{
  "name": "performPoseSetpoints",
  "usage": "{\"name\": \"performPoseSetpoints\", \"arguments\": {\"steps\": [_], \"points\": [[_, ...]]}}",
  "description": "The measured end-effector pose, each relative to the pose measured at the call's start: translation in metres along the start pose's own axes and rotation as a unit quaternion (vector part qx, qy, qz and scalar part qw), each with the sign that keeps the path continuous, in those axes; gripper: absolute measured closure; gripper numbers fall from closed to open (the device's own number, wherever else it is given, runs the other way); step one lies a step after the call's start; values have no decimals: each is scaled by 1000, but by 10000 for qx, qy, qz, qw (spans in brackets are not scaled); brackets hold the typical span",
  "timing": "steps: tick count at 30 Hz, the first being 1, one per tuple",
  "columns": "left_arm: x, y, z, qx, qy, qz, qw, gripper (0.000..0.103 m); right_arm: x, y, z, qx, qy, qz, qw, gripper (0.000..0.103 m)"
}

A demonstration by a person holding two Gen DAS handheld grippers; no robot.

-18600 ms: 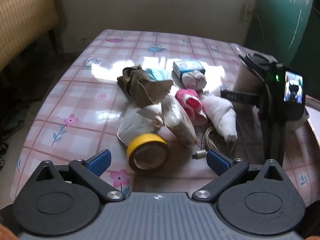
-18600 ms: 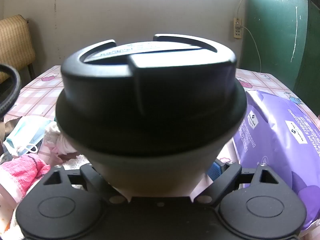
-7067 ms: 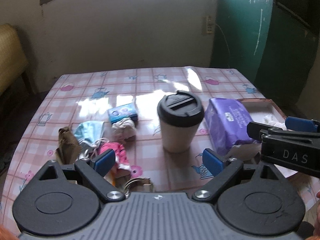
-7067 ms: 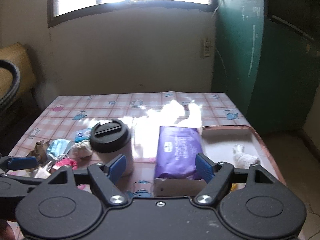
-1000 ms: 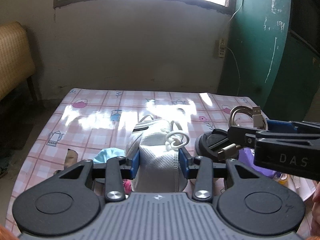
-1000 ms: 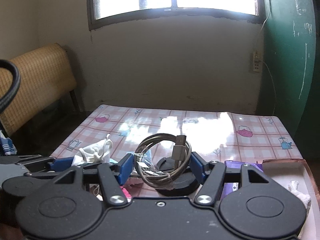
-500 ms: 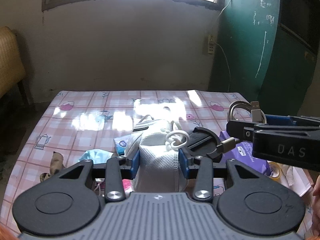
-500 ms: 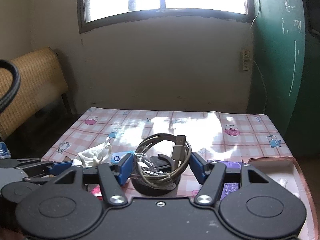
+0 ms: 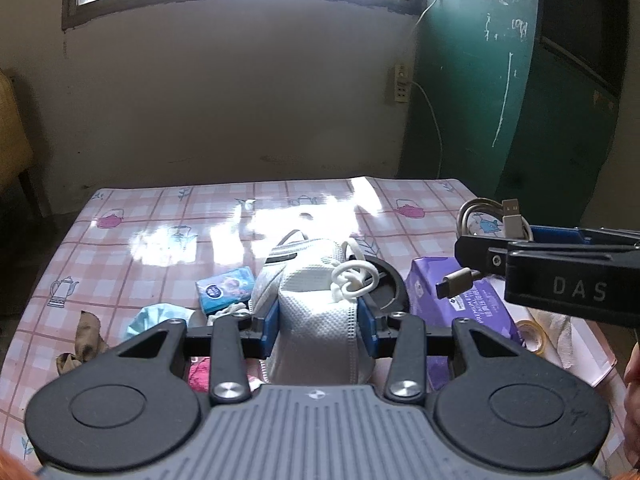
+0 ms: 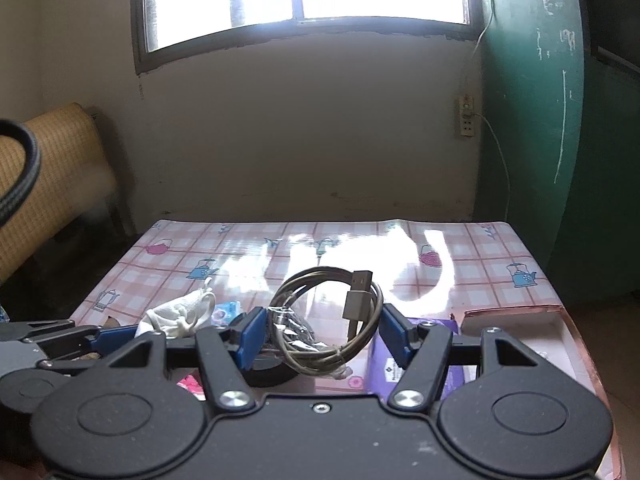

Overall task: Organize soft objects
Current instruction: 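Carry the face mask with the left tool while the right tool carries the cable coil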

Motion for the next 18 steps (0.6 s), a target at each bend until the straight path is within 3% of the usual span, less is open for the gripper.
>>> {"name": "performPoseSetpoints", "arguments": {"steps": [18], "points": [[23,-12,0,-43,-127,186,9997,61,35,4,2,0,-135,265,9996,29]]}}
Point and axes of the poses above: each gripper's, at about its wrist camera, not at the fingertips, and y roughly against the way its jaws point, x to its right, z to its underside, the point moved 2 cm from there along -y, roughly the way its jaws point, and after that the axes turned 7 degrees about x, right-handed, at the moved point
